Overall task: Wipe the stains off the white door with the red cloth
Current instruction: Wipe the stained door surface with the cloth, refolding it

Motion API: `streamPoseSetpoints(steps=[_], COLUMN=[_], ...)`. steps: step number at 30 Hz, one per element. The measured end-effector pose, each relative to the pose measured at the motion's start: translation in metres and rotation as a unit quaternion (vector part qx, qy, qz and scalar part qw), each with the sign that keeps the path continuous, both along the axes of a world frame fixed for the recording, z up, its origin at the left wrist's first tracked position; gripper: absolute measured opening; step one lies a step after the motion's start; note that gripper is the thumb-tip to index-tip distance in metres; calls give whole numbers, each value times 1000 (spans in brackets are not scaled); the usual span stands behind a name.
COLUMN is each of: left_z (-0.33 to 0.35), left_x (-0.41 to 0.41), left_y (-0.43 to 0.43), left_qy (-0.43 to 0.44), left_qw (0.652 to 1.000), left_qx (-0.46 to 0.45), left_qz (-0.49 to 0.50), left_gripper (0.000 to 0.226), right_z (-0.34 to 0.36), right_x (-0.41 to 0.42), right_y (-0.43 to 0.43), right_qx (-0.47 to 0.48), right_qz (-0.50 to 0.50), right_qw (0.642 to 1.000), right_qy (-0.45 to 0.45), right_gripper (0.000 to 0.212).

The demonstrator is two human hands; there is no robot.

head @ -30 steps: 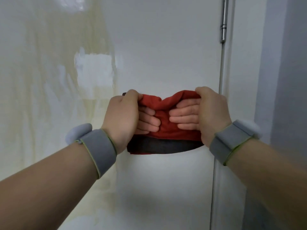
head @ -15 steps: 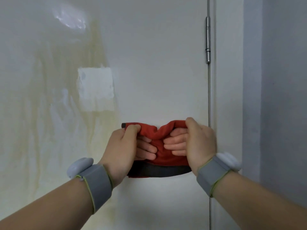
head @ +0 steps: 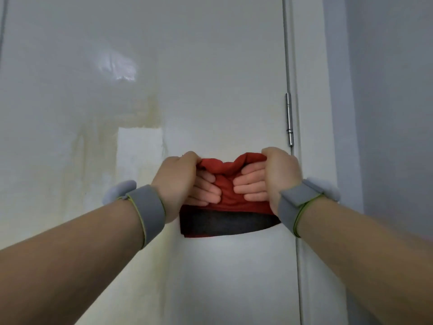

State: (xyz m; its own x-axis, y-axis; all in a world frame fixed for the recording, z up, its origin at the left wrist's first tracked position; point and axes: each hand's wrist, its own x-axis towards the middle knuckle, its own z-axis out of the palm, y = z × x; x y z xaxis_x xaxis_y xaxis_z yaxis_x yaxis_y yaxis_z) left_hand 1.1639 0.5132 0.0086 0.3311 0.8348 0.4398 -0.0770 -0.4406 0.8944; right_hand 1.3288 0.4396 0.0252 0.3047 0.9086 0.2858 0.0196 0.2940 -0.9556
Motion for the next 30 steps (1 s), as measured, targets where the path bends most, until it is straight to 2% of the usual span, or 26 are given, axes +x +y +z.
streamPoseSetpoints(steps=[4, 15, 21, 26, 30], left_z=[21, 17, 44, 93, 125], left_x=[-5, 0, 2, 4, 2], left_y=[6, 7, 4, 9, 5], left_qy=[3, 2, 29, 19, 33], left_qw=[1000, 999, 998, 996, 993], left_qx=[26, 43, 54, 85, 109], left_qz=[-11, 1, 6, 27, 40], left_gripper=[49, 50, 50, 48, 45], right_z=[24, 16, 39, 93, 123], right_x=[4, 0, 7, 21, 32], right_y=[5, 14, 5, 17, 20], right_qx=[-2, 25, -11, 21, 61], right_qz=[20, -61, 6, 27, 55], right_qw=[999, 997, 997, 994, 987], right_qy=[-34, -40, -73, -108, -141], right_gripper=[64, 60, 60, 64, 60])
